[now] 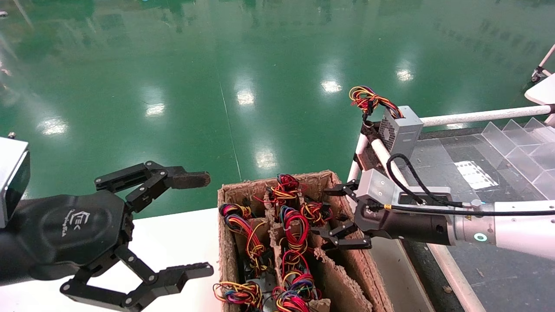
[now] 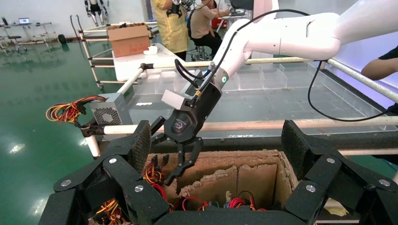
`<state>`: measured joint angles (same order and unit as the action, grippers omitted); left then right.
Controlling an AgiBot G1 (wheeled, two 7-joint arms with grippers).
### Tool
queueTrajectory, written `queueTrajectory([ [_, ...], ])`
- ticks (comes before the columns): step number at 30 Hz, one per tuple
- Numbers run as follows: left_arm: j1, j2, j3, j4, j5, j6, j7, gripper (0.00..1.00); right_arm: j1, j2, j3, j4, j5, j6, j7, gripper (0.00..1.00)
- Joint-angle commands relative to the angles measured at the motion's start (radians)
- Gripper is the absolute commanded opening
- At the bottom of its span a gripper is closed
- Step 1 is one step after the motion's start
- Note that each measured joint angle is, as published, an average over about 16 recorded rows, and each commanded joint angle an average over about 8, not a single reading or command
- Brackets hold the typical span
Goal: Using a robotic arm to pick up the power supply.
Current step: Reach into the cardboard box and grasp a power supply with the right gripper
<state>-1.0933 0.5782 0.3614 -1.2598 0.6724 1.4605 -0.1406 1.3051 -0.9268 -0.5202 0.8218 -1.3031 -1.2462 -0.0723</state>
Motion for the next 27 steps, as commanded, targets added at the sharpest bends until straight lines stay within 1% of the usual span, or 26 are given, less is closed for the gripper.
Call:
queueTrajectory([
  [1,0.0,0.0,0.0,0.0,0.0,0.0,0.0,1.0,-0.001,-0.006,0.0,-0.01,-0.002,0.005,-0.016,0.0],
  [12,0.0,0.0,0.0,0.0,0.0,0.0,0.0,1.0,-0.004,-0.013,0.01,-0.038,0.009,0.012,-0.051,0.0],
  [27,0.0,0.0,0.0,0.0,0.0,0.0,0.0,1.0,-0.007,-0.017,0.017,-0.065,0.025,0.006,-0.06,0.0],
])
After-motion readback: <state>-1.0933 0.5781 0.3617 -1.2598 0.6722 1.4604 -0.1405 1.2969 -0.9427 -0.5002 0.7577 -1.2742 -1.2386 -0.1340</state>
